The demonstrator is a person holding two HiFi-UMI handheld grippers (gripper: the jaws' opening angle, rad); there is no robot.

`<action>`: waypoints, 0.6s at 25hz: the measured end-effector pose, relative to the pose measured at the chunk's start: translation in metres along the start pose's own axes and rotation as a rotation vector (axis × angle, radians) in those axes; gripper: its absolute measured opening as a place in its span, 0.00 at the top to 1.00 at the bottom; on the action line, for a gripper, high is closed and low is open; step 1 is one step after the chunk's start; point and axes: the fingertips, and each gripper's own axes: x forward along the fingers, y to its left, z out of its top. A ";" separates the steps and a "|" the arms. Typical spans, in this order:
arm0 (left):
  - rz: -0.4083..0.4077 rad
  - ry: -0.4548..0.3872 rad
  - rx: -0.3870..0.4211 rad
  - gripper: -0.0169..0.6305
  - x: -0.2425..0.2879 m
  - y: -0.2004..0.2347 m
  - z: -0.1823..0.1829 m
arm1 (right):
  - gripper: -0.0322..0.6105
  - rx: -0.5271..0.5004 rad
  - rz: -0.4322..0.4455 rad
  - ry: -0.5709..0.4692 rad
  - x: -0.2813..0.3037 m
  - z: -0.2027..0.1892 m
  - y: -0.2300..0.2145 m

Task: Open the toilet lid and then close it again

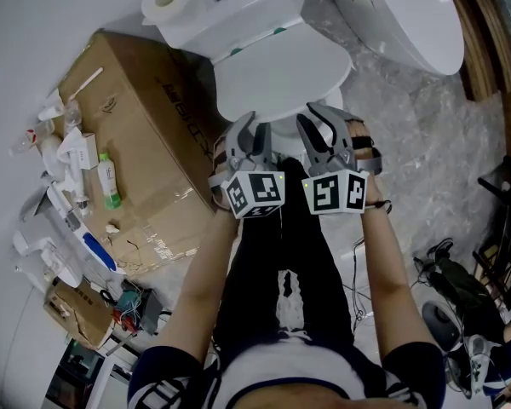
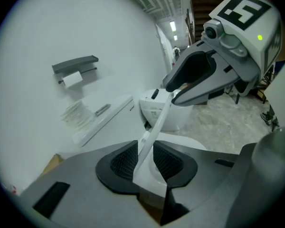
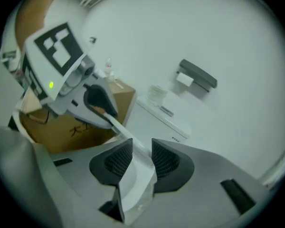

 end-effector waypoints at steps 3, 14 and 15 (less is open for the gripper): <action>-0.001 -0.006 0.008 0.82 -0.001 -0.005 -0.002 | 0.79 0.515 0.007 -0.060 -0.017 -0.015 -0.005; -0.034 0.000 0.040 0.81 -0.001 -0.026 -0.011 | 0.74 1.832 0.272 -0.255 -0.005 -0.041 0.030; -0.037 -0.001 0.043 0.81 -0.001 -0.027 -0.012 | 0.74 1.846 0.283 -0.265 -0.004 -0.039 0.031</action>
